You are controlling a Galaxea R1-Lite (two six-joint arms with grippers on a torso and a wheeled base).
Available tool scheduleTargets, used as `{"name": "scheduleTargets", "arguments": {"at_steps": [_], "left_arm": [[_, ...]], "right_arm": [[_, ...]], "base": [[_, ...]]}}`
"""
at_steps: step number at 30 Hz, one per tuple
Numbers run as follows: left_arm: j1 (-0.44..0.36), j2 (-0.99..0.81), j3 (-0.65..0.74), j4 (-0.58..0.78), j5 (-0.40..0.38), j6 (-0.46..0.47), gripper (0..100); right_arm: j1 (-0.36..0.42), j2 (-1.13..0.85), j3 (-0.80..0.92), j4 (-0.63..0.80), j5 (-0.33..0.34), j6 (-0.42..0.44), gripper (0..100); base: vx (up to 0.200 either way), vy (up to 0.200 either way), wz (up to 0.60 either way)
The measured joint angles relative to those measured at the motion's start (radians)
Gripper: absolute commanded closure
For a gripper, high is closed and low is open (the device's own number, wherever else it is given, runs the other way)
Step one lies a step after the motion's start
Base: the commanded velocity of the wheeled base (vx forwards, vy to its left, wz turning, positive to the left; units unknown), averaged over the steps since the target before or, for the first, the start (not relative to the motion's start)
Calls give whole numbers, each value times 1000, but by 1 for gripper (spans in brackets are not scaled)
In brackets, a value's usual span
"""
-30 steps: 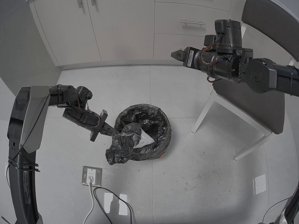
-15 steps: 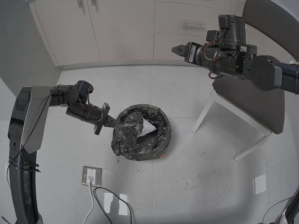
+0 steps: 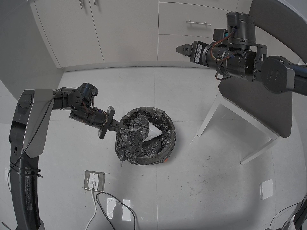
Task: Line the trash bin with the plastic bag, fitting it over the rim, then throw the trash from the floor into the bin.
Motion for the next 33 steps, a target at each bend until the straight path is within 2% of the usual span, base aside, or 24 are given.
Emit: {"name": "scheduleTargets", "arguments": {"at_steps": [8, 15, 29, 30, 33], "left_arm": [[-10, 9, 0, -17, 0, 4, 100], [-16, 24, 0, -25, -1, 51, 100], [-21, 46, 0, -82, -1, 50, 100], [-21, 47, 0, -83, -1, 49, 0], [-21, 47, 0, -87, -1, 46, 0]], "right_arm": [[10, -27, 49, -7, 0, 10, 0], [14, -53, 83, -10, 0, 13, 0], [25, -73, 95, -10, 0, 15, 0], [25, -74, 95, -11, 0, 19, 0], [26, -77, 97, -10, 0, 44, 0]], "base": [[0, 0, 0], [0, 0, 0], [0, 0, 0], [0, 0, 0], [0, 0, 0]]}}
